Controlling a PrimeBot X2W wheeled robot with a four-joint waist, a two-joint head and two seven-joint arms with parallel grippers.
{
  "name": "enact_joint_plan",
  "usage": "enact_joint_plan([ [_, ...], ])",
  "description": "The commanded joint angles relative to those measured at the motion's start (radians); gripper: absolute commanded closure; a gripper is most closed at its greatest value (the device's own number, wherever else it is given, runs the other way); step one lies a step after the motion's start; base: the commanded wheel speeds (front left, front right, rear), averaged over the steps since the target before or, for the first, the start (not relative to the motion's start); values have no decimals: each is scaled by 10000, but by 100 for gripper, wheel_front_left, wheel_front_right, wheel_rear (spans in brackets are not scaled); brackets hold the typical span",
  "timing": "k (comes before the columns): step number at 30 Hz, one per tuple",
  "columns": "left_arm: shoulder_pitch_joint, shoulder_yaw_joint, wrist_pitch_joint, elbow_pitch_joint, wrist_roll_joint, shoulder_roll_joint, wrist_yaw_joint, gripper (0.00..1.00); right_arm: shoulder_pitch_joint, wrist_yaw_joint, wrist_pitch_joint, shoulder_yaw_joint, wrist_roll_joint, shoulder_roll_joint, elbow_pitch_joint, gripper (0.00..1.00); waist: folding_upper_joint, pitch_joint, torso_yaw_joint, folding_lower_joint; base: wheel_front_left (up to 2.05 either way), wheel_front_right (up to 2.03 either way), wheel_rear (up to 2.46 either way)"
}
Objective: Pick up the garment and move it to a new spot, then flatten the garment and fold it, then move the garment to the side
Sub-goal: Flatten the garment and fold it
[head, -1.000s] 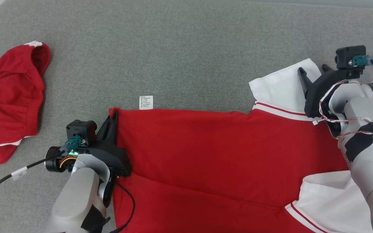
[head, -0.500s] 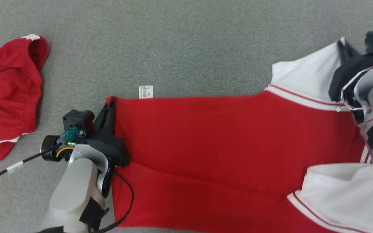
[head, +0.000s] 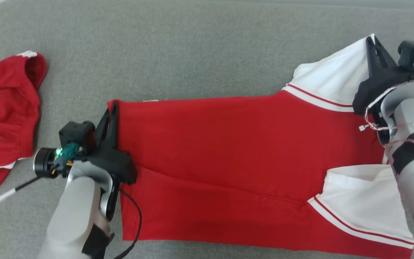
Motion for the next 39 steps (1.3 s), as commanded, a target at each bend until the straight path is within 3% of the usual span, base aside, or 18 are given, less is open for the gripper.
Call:
enact_joint_plan([
  [1, 284, 98, -31, -149, 114, 67, 58, 100, 376, -29, -53, -93, -49, 96, -405, 100, -1, -319, -230, -1, 0, 0, 0],
  [9, 1789, 560, -31, -1026, 341, 308, -47, 100, 3328, -29, -56, -1471, 88, 605, -3632, 100, -1, -1369, -817, -1, 0, 0, 0],
  [16, 2924, 966, -31, -1478, 471, 250, -68, 100, 5722, -29, -58, -1921, 511, 1055, -5203, 100, -1, -2081, -1235, -1, 0, 0, 0],
  [25, 4287, 1328, -31, -1440, 581, 82, -95, 100, 7699, -30, -59, -2159, 958, 1674, -5566, 100, -1, -2746, -1578, -1, 0, 0, 0],
  [39, 5452, 1419, -31, -1599, 909, -64, -153, 100, 8850, -30, -60, -2820, 809, 2256, -5394, 100, -1, -3074, -1686, -1, 0, 0, 0],
])
